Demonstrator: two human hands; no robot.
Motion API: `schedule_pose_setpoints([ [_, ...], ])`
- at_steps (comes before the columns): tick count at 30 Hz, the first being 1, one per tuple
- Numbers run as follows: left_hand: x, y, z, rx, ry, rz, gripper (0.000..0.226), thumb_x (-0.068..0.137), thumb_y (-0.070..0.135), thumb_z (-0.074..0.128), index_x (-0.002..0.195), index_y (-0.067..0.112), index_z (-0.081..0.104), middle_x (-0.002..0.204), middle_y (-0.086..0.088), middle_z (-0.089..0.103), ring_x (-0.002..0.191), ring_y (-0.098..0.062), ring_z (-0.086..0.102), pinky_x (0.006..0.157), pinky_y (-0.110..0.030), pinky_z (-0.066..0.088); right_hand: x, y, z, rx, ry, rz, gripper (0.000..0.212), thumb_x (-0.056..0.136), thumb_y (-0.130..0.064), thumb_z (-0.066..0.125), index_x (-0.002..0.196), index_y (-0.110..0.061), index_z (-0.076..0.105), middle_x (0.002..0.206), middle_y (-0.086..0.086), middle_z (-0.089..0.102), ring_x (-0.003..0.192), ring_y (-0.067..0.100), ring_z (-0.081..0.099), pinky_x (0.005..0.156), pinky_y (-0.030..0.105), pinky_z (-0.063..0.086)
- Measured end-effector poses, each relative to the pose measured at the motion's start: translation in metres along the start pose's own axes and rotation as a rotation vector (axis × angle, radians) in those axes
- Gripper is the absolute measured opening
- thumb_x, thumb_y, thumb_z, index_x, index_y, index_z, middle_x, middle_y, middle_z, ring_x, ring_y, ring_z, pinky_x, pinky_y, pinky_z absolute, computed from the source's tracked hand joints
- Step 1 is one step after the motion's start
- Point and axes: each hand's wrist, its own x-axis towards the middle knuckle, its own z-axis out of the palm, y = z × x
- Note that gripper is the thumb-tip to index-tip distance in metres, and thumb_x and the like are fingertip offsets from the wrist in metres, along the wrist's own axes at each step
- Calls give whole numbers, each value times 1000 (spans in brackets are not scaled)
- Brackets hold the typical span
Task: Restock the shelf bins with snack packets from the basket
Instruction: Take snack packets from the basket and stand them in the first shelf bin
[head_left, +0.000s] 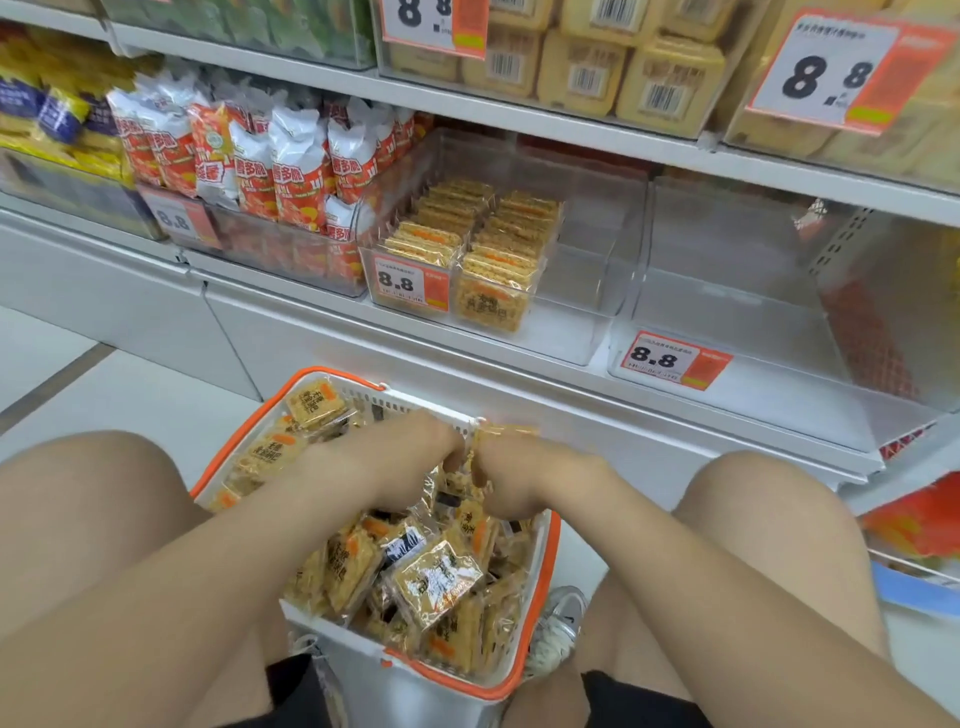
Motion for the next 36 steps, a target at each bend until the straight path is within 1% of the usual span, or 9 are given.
schedule_pose_setpoints([
  [4, -4, -1, 25, -6, -175, -22, 55, 93, -3, 49, 138, 28, 55, 102, 5, 57, 102, -25, 65, 85, -45, 60, 1, -12, 36, -11, -168, -80, 38, 92, -42, 75, 109, -8, 68, 91, 2, 68, 82, 22, 66, 66, 34, 57],
  [7, -4, -4, 30, 42, -292, -73, 61, 98, 2, 47, 152, 31, 45, 132, -2, 61, 103, -23, 68, 82, -39, 61, 10, -17, 50, 4, -114, -78, 46, 87, -48, 79, 109, -10, 65, 88, 2, 65, 78, 21, 65, 64, 38, 58],
  [11, 3, -8, 27, 57, -220, -102, 64, 99, -2, 48, 154, 30, 43, 146, -6, 56, 104, -24, 67, 77, -38, 60, 19, -18, 61, -70, -113, -61, 58, 88, -61, 72, 118, -12, 63, 100, 0, 49, 104, 25, 50, 79, 39, 47],
  [14, 6, -10, 25, 67, -217, -109, 63, 100, -3, 49, 154, 29, 43, 145, -6, 57, 93, -20, 67, 64, -32, 55, 26, -20, 67, 19, -124, -49, 39, 91, -50, 72, 101, -13, 63, 103, 2, 51, 109, 29, 50, 89, 44, 51],
  [20, 10, -7, 19, 55, -234, -104, 71, 99, -7, 48, 159, 28, 39, 147, -7, 55, 85, -19, 65, 55, -27, 48, 38, -23, 78, 175, -34, -62, 24, 92, -22, 62, 101, 1, 64, 89, 19, 72, 82, 38, 71, 68, 49, 61],
  [24, 8, -1, 17, 42, -255, -106, 76, 92, -15, 51, 154, 27, 45, 131, -4, 59, 72, -15, 59, 54, -28, 48, 34, -23, 82, 169, -3, -129, 76, 88, -49, 76, 140, -4, 42, 96, 10, 69, 79, 23, 60, 64, 39, 51],
  [28, 8, -4, 18, 28, -215, -93, 81, 87, -21, 56, 152, 27, 49, 146, -7, 50, 102, -27, 65, 65, -33, 55, 33, -25, 80, 227, -42, -74, 52, 85, -48, 82, 112, -7, 65, 99, 4, 67, 92, 26, 64, 79, 41, 57],
  [32, 6, -12, 12, -63, -102, -98, 77, 88, -17, 57, 151, 28, 48, 150, -6, 48, 124, -26, 58, 73, -29, 52, 28, -14, 51, 463, 37, -43, 35, 87, -42, 82, 81, -16, 59, 73, -6, 51, 68, 15, 51, 62, 33, 40],
  [36, 6, -20, 2, -348, 46, -57, 66, 89, 8, 66, 147, 32, 45, 124, -1, 64, 99, -17, 66, 71, -32, 57, 9, 1, 4, 611, 344, 2, 34, 84, -47, 83, 83, -15, 73, 69, -2, 58, 62, 15, 52, 60, 35, 40],
])
